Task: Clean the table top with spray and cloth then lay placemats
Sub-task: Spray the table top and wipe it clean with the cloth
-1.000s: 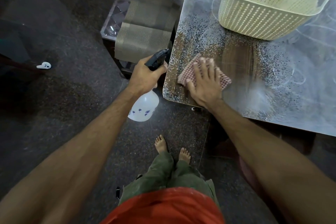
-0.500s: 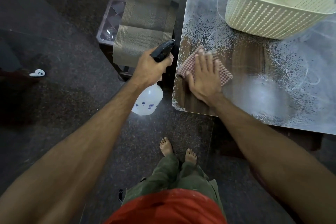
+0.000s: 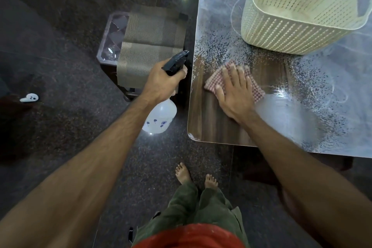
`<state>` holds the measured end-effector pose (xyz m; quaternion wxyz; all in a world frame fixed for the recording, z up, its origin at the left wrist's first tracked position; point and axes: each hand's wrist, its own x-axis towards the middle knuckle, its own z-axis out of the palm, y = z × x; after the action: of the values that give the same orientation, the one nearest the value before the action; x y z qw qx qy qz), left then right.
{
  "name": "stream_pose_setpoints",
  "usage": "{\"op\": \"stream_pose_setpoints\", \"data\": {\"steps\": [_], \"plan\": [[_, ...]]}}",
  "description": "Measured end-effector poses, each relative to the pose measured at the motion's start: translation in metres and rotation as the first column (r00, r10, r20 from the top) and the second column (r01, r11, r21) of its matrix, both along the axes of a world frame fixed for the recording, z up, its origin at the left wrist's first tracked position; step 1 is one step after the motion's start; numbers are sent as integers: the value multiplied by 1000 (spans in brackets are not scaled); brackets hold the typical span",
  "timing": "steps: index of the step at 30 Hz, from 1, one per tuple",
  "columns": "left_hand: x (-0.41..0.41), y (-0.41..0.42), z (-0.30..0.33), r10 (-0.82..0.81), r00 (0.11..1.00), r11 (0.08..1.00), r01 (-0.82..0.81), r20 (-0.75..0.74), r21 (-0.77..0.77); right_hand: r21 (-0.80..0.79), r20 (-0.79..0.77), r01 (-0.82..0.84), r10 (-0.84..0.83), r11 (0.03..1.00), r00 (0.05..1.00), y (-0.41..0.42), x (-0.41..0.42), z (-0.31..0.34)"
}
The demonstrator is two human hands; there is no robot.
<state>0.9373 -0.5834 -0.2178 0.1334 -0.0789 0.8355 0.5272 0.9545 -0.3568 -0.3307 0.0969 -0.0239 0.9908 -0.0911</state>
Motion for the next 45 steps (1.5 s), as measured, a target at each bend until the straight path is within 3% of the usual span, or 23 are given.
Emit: {"op": "stream_pose_setpoints", "data": {"steps": [5,11,18,21,26,31,35,38,45], "plan": [[-11,2,-4,-22,999,999,21,-23,-47,-23,-8,-71,71,997,997,-55,-49,0],[-20,4,5,-4,999,1000,3,-45,-25,-95,10,-294,296,951,955,-50,27,3],[-16,0,8,3,999,1000,-4,-39,-13,-38,-9,-4,4,999,1000,-25,-54,0],[-10,-4,6,6,999,1000,-6,-48,-5,-31,-14,-35,34,999,999,-52,-51,-3],[-3,-3,3,8,999,1000,-9,-40,-28,-109,-3,-203,204,973,979,-79,45,-1],[-4,3,7,-18,1000,999,17,-24,-41,-38,75,-263,265,964,961,-29,98,-1],[-2,11,14,-43,999,999,42,-22,-24,53,59,-17,14,998,998,34,54,-1],[-1,18,17,-78,997,997,77,-22,-27,45,62,156,-158,987,985,36,17,2],[-6,53,30,-134,990,990,135,-52,28,-29,41,-107,108,994,993,-3,91,4]]}}
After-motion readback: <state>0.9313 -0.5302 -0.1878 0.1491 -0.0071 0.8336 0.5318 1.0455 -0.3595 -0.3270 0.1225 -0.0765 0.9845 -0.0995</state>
